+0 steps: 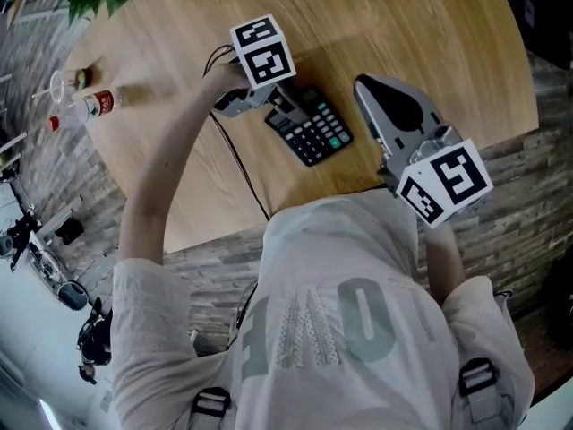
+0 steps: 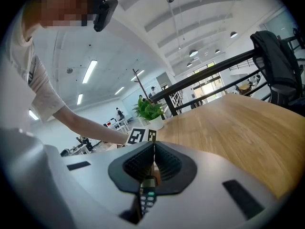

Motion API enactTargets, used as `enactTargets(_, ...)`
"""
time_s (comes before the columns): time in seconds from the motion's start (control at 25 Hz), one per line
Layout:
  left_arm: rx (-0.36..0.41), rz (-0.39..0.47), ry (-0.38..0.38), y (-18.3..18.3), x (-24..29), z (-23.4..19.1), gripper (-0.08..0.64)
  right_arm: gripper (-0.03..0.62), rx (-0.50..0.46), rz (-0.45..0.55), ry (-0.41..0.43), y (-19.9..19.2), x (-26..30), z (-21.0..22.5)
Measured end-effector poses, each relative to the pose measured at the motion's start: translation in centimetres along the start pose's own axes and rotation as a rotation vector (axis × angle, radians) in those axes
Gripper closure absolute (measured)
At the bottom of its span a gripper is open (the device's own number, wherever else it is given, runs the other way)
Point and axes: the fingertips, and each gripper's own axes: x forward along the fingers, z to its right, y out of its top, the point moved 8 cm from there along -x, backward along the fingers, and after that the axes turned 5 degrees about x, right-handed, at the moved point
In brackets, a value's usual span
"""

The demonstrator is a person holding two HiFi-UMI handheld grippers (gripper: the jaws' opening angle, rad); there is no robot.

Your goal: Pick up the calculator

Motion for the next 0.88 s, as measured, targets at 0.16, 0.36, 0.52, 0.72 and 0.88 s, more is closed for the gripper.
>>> enactTargets(0.16,0.045,-0.014,0.044,-0.1,0.1,0.1,0.384,0.572,-0.031,0.004,0.008,0.1,0.1,-0.4)
enactTargets(0.36,0.043,-0.032,0.095,0.0,0.2,-0.1,0.431,0.572,-0.058,0.008,0.017,0.3,0.0,-1.0)
enactTargets(0.52,0.003,-0.009,0.076,-0.1,0.3,-0.2,0.437,0.572,-0.071,0.012,0.018,0.4,-0.6,-1.4)
enactTargets(0.72,0.005,0.008,0.1,-0.2,0.2,0.0,0.44,0.572,-0.096,0.016,0.015,0.4,-1.5,-1.9)
enactTargets(0.88,0.074,0.006,0.187,-0.3,0.2,0.6,0.443,0.572,-0.115,0.016,0.016,0.2,-1.8,-2.4)
